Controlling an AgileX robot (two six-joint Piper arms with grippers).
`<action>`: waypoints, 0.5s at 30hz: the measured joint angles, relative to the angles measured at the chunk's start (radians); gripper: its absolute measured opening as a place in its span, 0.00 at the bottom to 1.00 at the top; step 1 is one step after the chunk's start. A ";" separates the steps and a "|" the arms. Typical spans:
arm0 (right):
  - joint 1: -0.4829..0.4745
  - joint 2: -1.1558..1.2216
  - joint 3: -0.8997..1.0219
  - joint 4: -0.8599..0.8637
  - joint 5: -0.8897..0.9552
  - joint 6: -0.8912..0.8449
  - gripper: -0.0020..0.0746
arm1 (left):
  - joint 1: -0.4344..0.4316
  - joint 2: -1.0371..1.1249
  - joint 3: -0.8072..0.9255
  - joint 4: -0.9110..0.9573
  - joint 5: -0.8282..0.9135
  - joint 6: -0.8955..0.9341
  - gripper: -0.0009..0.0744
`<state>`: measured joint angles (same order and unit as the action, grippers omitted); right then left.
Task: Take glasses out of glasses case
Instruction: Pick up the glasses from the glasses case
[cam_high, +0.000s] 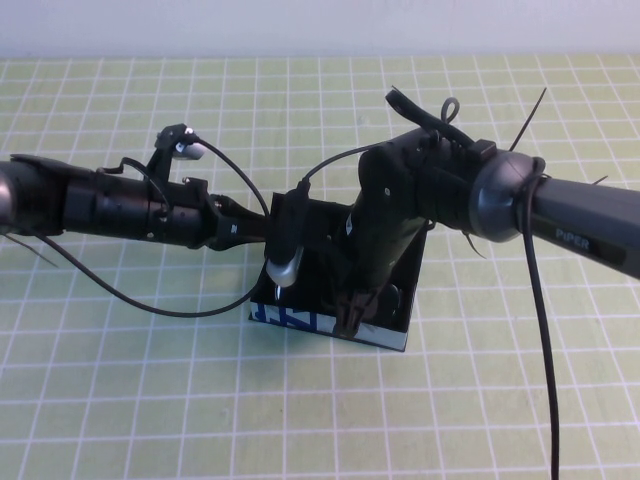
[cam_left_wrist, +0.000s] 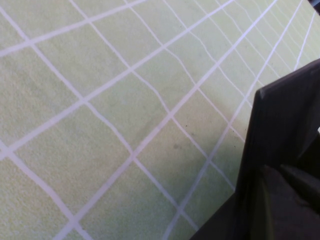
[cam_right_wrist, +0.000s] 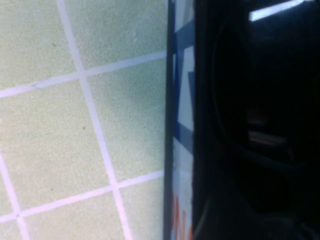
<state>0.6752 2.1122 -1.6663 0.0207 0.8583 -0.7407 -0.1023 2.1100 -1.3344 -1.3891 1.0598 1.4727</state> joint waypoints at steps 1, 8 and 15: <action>0.000 0.002 0.000 0.000 0.000 0.000 0.45 | 0.000 0.000 0.000 0.002 0.000 0.000 0.01; 0.000 0.006 0.000 -0.006 -0.011 0.000 0.34 | 0.000 0.000 0.000 0.004 0.000 0.000 0.01; 0.000 -0.002 -0.007 -0.021 -0.015 -0.002 0.11 | 0.002 0.000 0.000 0.004 0.002 0.000 0.01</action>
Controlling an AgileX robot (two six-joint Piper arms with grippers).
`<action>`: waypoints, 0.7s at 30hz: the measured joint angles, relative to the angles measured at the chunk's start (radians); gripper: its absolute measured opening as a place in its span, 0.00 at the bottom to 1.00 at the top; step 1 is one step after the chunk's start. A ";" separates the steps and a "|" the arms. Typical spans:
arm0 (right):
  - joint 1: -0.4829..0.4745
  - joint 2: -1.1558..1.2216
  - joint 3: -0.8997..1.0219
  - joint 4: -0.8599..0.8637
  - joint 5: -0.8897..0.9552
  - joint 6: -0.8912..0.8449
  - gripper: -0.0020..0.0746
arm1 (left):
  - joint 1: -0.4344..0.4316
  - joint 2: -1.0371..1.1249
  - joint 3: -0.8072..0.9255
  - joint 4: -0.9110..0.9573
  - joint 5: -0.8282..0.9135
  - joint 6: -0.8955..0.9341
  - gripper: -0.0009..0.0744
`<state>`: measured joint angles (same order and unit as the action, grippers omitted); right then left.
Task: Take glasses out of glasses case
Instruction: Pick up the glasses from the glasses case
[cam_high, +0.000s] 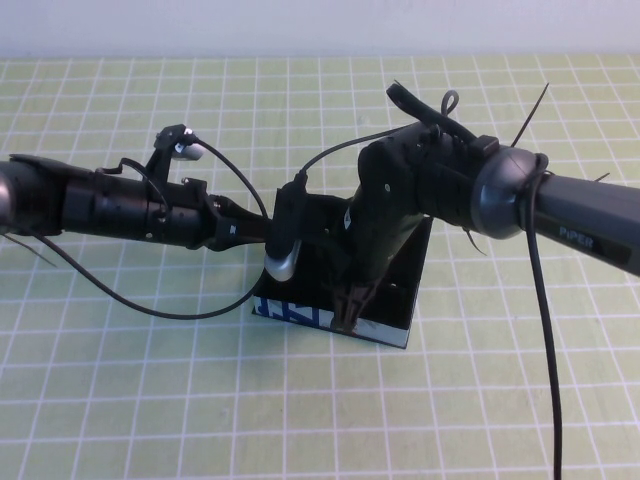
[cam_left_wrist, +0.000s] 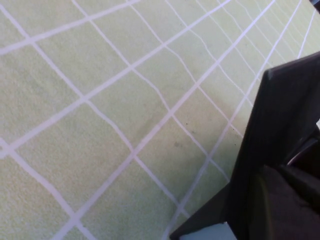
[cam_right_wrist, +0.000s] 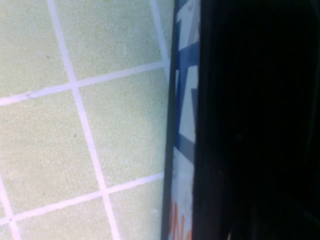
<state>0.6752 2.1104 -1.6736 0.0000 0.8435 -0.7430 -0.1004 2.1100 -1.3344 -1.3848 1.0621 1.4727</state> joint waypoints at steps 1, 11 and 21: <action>0.000 0.000 0.000 0.000 0.000 0.000 0.11 | 0.000 0.000 0.000 0.000 0.000 0.000 0.01; 0.000 -0.074 0.005 0.000 0.047 0.059 0.11 | 0.000 -0.024 0.000 0.008 0.023 0.000 0.01; -0.002 -0.271 0.005 0.000 0.190 0.285 0.11 | 0.000 -0.178 0.000 0.018 0.023 -0.006 0.01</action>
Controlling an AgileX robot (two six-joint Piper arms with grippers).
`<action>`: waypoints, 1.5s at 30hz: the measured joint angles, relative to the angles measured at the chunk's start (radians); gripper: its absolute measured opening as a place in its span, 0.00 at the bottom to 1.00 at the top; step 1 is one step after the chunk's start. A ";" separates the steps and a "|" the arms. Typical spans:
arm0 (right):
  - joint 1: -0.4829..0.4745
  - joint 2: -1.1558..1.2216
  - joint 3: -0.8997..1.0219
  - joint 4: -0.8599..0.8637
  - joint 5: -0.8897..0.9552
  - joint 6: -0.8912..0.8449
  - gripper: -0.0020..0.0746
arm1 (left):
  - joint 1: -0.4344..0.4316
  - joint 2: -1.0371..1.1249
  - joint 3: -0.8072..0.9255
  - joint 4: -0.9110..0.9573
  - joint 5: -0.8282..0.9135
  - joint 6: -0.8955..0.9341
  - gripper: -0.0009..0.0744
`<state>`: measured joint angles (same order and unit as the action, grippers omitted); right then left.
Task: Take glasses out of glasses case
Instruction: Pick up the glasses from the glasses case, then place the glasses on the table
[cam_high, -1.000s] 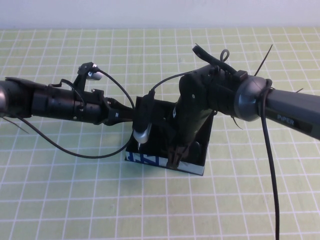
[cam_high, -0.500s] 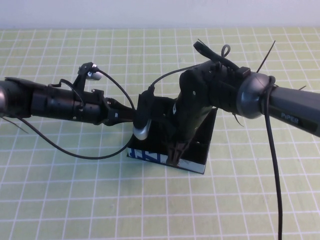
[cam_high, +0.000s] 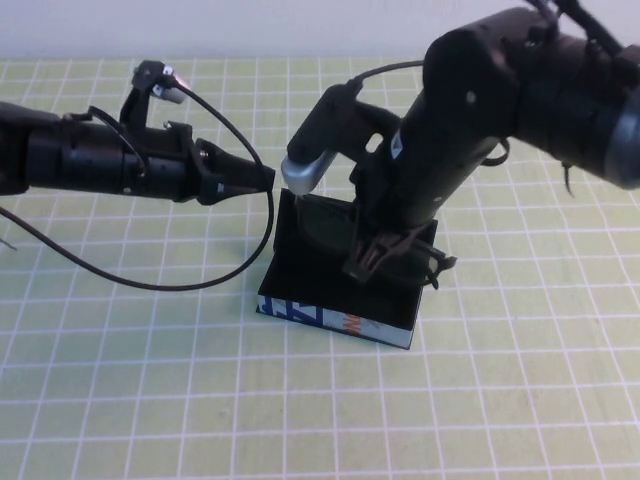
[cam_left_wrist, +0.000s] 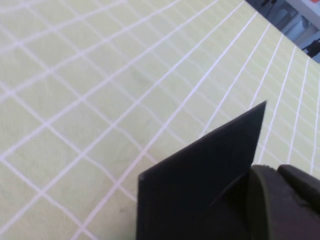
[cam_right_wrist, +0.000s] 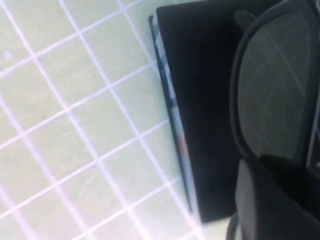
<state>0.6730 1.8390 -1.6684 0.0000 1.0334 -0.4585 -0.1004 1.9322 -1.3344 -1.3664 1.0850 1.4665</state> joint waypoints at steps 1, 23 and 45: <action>0.000 -0.021 0.000 -0.006 0.021 0.037 0.11 | 0.002 -0.017 0.000 0.004 0.000 -0.007 0.01; -0.235 -0.321 0.650 0.020 -0.359 0.689 0.11 | 0.002 -0.125 0.000 0.102 -0.012 -0.126 0.01; -0.265 -0.109 0.629 0.076 -0.497 0.685 0.42 | 0.002 -0.125 0.000 0.205 -0.012 -0.173 0.01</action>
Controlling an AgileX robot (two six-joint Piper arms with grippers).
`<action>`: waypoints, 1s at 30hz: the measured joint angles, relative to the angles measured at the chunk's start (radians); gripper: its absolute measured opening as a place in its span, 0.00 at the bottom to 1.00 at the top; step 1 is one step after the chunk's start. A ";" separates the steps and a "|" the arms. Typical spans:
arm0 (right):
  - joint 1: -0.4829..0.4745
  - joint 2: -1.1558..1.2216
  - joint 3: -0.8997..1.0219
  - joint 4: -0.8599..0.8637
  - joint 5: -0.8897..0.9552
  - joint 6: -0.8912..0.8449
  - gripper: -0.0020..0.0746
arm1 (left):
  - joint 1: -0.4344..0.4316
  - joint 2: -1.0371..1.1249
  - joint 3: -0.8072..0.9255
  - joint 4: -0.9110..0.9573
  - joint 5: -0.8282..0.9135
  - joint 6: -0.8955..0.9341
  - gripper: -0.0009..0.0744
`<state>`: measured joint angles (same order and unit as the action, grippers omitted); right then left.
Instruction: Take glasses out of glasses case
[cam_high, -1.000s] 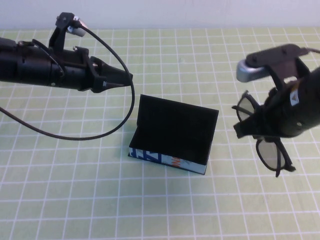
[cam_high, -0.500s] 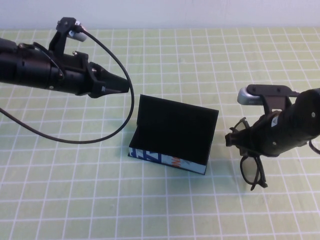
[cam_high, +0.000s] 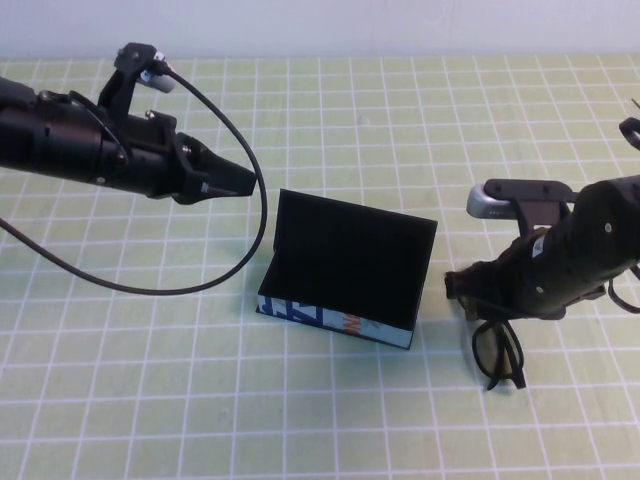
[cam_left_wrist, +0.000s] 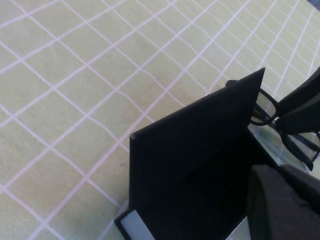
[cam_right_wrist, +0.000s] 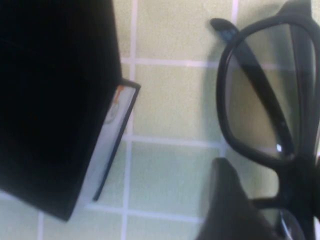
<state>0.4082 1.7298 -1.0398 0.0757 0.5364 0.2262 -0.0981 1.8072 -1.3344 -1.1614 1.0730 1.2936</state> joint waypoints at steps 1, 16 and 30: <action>0.000 0.000 -0.010 -0.005 0.020 0.000 0.44 | 0.000 0.000 0.000 0.001 -0.002 0.000 0.01; 0.032 -0.418 0.009 -0.046 0.445 0.000 0.21 | 0.000 -0.097 0.024 -0.026 -0.043 -0.088 0.01; 0.044 -1.159 0.281 0.003 0.507 -0.013 0.03 | 0.000 -0.769 0.614 -0.247 -0.422 0.120 0.01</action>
<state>0.4519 0.5706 -0.7588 0.0785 1.0438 0.2131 -0.0981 1.0382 -0.7203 -1.4088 0.6510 1.4134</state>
